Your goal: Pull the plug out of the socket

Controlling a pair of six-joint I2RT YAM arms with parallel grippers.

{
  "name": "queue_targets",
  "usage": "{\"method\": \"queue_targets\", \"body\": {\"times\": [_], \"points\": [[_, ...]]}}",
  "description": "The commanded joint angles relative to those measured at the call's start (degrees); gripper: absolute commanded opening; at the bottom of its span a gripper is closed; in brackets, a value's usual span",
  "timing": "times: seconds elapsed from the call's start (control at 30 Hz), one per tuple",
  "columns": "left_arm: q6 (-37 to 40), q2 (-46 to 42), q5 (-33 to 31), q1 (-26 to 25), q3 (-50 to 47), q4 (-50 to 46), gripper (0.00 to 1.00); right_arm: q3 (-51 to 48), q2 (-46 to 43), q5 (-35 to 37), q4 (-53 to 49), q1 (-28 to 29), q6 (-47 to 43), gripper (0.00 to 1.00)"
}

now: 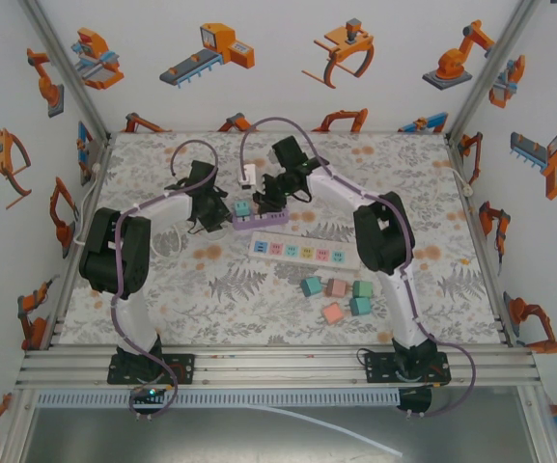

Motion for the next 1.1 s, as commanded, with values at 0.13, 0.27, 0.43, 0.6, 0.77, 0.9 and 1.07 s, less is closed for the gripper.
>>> {"method": "queue_targets", "body": {"times": [0.13,0.27,0.43,0.6,0.77,0.9,1.07], "points": [[4.03,4.10,-4.17,-1.81,2.58,-7.84,0.33,0.61,-1.91,-2.34,-0.37,3.42,-4.42,0.00],[4.31,5.79,-6.69,-2.43,3.65,-9.70,0.32,3.34,-1.34,-9.05,3.41,2.92,7.47,0.00],[4.27,6.18,-7.02,-2.33,3.10,-9.69,0.31,3.93,-1.20,-9.49,6.10,2.74,12.05,0.00],[4.47,5.76,-7.56,-2.00,3.28,-10.23,0.30,1.17,-1.97,-6.14,5.38,3.15,7.85,0.00],[4.54,4.49,-6.32,-1.38,3.41,-9.99,0.31,-0.17,-3.01,-5.59,5.83,1.96,9.17,0.00],[4.72,3.25,-5.89,-1.21,3.36,-9.81,0.34,-1.33,-5.28,-3.38,6.46,1.10,8.39,0.00],[4.54,1.96,-5.62,-0.94,3.45,-9.79,0.34,-4.47,-8.85,-3.08,7.68,0.18,7.07,0.00]]}}
